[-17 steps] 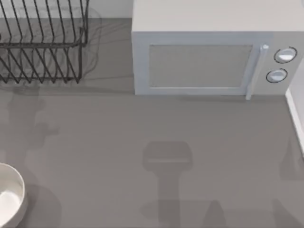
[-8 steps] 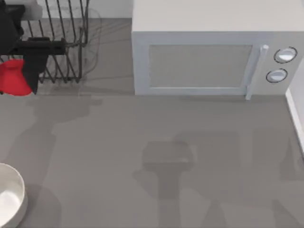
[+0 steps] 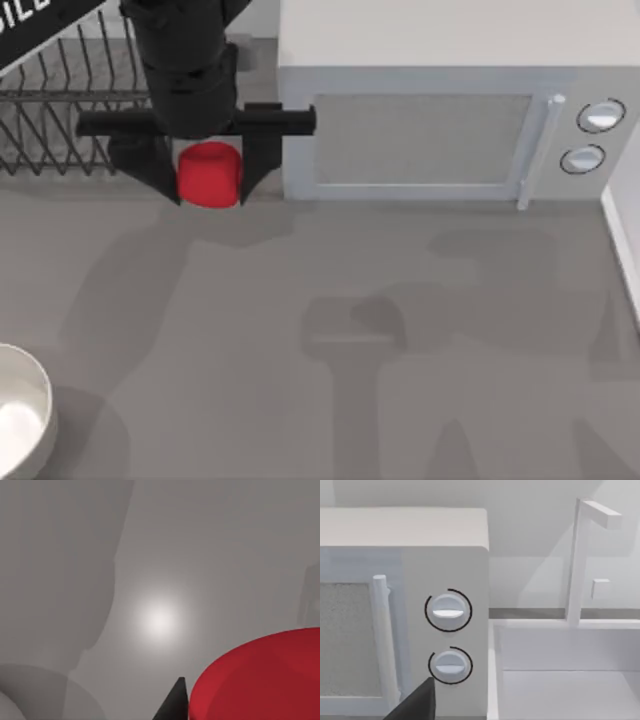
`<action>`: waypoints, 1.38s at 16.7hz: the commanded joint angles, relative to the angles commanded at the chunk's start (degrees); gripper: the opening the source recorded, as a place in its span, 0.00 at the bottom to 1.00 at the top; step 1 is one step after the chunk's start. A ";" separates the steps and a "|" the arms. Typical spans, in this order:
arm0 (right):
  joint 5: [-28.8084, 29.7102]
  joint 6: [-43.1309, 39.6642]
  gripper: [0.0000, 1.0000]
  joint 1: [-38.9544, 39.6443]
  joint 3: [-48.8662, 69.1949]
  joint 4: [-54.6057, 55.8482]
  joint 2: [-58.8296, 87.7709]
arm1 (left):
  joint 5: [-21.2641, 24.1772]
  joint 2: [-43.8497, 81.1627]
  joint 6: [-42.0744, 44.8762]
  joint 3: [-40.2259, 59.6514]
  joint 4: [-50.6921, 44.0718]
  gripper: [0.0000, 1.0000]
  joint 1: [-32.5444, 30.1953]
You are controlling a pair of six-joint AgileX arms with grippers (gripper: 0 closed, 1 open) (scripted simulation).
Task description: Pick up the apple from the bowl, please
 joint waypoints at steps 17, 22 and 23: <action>0.00 0.00 1.00 0.00 0.00 0.00 0.00 | 0.02 2.24 0.23 -21.84 24.08 0.00 0.20; 0.00 0.00 1.00 0.00 0.00 0.00 0.00 | 0.02 2.24 0.23 -21.84 24.08 0.23 0.20; 0.00 0.00 1.00 0.00 0.00 0.00 0.00 | 0.02 2.24 0.23 -21.84 24.08 0.30 0.20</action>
